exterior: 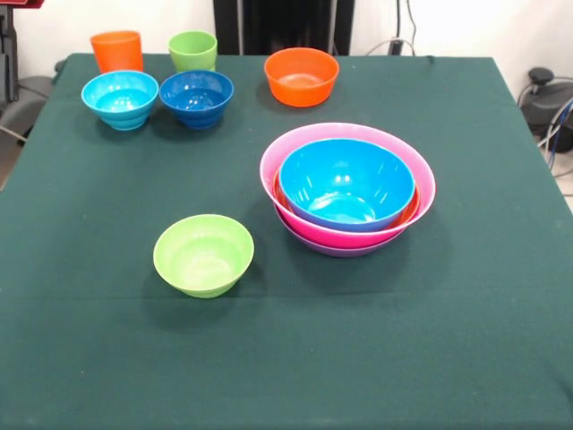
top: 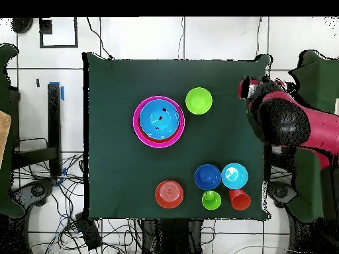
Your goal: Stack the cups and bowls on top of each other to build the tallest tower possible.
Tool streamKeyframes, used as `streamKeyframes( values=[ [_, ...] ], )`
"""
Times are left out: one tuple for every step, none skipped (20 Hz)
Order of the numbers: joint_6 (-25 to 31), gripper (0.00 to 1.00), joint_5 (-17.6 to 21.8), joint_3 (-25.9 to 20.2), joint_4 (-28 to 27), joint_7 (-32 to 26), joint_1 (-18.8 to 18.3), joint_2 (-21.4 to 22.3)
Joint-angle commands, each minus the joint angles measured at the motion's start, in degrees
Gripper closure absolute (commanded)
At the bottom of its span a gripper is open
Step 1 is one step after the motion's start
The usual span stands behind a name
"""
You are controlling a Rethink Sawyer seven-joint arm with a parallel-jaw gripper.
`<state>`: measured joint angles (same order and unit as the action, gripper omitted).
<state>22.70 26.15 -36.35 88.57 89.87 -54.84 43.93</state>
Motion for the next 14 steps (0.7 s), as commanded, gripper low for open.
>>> streamKeyframes(
  values=[
    [34.08,0.00,2.12,0.63,-9.49,-20.40,3.13,-2.97],
    [34.04,0.00,1.98,0.50,-8.84,-20.08,2.98,-2.79],
    [34.41,0.00,1.99,0.28,-8.77,-19.91,2.84,-2.61],
    [34.77,0.00,2.01,0.05,-8.69,-19.75,2.70,-2.44],
    [35.12,0.00,2.21,-0.27,-8.44,-19.42,2.48,-2.15],
    [35.09,0.00,2.44,-0.65,-8.15,-19.16,2.28,-1.92],
    [35.06,0.00,2.66,-1.02,-7.85,-18.89,2.09,-1.68],
    [35.31,0.00,2.92,-1.30,-7.40,-18.42,1.94,-1.40],
    [35.40,0.00,3.18,-1.72,-7.42,-18.29,1.71,-1.55],
    [35.45,0.00,3.36,-2.07,-7.18,-18.06,1.53,-1.48],
    [35.49,0.00,3.54,-2.41,-6.94,-17.83,1.35,-1.41],
    [35.45,0.00,3.69,-2.68,-6.48,-17.56,1.23,-1.15],
    [35.31,0.00,3.82,-2.84,-6.15,-17.20,1.16,-1.08],
    [35.17,0.00,3.96,-3.01,-5.82,-16.84,1.10,-1.00]
  ],
)
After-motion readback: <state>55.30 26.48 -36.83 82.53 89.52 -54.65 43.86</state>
